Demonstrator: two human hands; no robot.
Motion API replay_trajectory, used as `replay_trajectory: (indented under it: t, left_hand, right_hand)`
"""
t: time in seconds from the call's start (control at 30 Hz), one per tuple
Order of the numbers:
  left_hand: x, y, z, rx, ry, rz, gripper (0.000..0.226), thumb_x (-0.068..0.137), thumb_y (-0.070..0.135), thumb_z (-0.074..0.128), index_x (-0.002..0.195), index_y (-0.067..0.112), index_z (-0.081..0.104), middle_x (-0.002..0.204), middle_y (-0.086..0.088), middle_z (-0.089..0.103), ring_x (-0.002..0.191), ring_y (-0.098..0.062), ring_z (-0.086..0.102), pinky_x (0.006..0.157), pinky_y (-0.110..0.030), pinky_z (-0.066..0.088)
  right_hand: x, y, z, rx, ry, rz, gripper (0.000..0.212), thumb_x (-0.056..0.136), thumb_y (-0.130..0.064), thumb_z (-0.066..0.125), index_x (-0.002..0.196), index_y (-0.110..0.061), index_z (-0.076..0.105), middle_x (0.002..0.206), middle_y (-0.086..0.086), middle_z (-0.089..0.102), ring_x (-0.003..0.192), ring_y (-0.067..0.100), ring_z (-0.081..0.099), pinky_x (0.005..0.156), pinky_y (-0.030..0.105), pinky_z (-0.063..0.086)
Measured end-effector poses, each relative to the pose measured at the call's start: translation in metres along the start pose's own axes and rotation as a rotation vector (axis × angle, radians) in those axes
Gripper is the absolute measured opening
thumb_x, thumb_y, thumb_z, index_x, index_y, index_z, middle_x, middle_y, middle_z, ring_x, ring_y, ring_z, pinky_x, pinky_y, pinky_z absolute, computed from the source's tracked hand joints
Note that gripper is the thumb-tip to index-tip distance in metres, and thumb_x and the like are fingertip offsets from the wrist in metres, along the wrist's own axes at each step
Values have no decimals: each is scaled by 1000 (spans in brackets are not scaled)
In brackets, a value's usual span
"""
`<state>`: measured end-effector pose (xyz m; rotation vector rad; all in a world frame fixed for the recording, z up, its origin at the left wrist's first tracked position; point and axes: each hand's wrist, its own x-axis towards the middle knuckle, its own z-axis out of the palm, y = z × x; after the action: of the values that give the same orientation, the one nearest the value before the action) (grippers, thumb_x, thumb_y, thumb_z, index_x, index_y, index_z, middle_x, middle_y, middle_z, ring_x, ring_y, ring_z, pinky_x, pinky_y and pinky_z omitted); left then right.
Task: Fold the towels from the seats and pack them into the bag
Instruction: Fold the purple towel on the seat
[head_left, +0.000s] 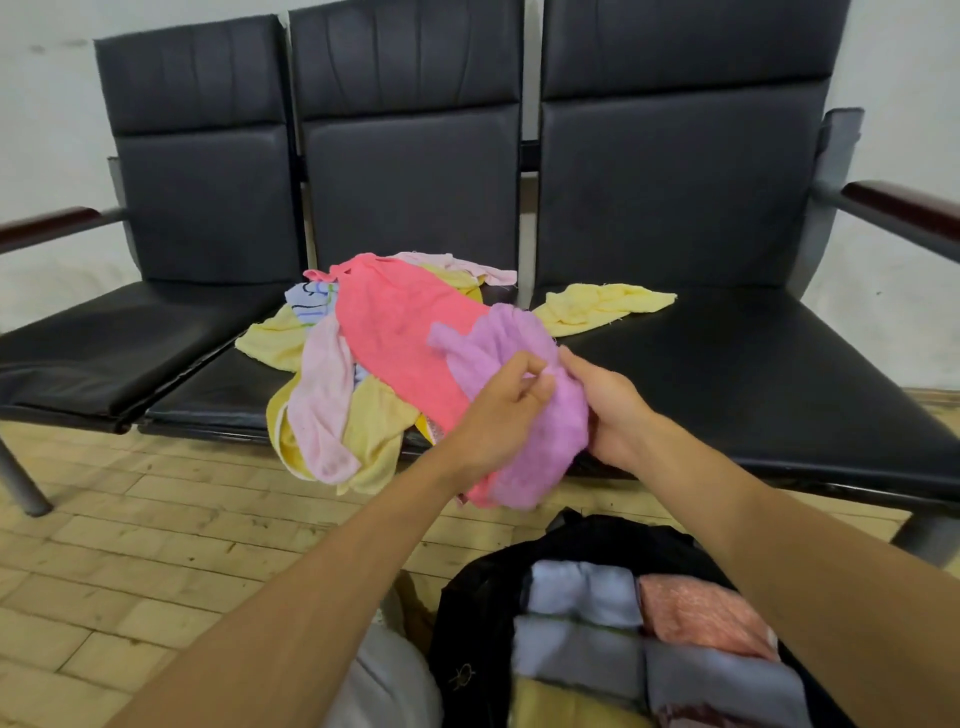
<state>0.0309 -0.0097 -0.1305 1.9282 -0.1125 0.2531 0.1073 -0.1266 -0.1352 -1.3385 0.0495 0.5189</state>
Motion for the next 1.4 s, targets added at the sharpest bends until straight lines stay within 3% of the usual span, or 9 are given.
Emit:
replay_trajectory:
  t: [0.27,0.4,0.67,0.8,0.93,1.03,1.13,1.27,1.4]
  left_hand:
    - [4,11,31,-15,-175,-64,15,100,16,49,92,9,60,74,-1,62,69,-13,56,66,-25,49]
    - [19,10,45,30,-97,-75,14,98,8,49,90,10,61,90,-11,72,78,-16,65,75,-28,53]
    - [56,-26,61,465,71,-231,30,93,8,52,121,8,60,121,-4,58,106,-14,53,78,-16,37]
    - [67,-55,56,641,109,-393,52,90,15,56,139,4,44,139,-20,47,129,-33,43,105,-35,37]
    - [74,-61,59,712,158,-387,26,85,13,61,109,2,59,108,-26,60,108,-40,54,89,-41,42]
    - [77,-64,63,680,203,-357,12,82,5,60,75,11,51,79,-16,60,81,-34,57,69,-39,43]
    - [75,-55,66,536,242,-341,20,84,-1,54,83,19,57,88,-14,65,88,-30,61,79,-39,48]
    - [67,-29,72,145,250,-403,53,89,-2,57,140,4,45,111,-19,63,108,-31,60,94,-40,49]
    - [51,-11,73,-61,190,-442,39,83,-1,65,120,13,59,114,-14,65,108,-30,62,96,-46,51]
  right_hand:
    - [-12,-20,-51,-219,112,-115,25,97,-2,49,109,-10,69,104,14,70,98,26,66,93,42,54]
    - [-26,-25,-101,-350,-22,-85,33,92,6,44,115,0,68,91,12,67,79,21,64,67,29,55]
    - [-38,-34,-176,-819,-147,75,23,93,-12,55,101,-4,75,104,13,73,90,23,67,85,40,54]
    - [-32,-28,-181,-1013,-37,-27,25,93,-23,57,99,-2,70,101,14,70,84,17,61,75,31,49]
    - [-20,-12,-183,-1284,12,-159,27,95,-34,55,117,-19,56,113,1,61,93,16,58,74,28,45]
    - [-9,1,-176,-1413,41,-305,41,98,-39,47,136,-29,40,117,5,51,83,18,59,74,31,49]
    - [-6,8,-159,-1547,94,-403,35,101,-41,38,135,-35,43,115,1,42,84,16,54,75,31,48]
    - [3,13,-144,-1589,222,-493,36,100,-43,42,124,-20,56,113,2,47,101,18,47,84,32,48]
    - [13,17,-138,-1589,265,-612,41,95,-49,52,118,-16,60,112,3,53,103,19,47,90,32,45]
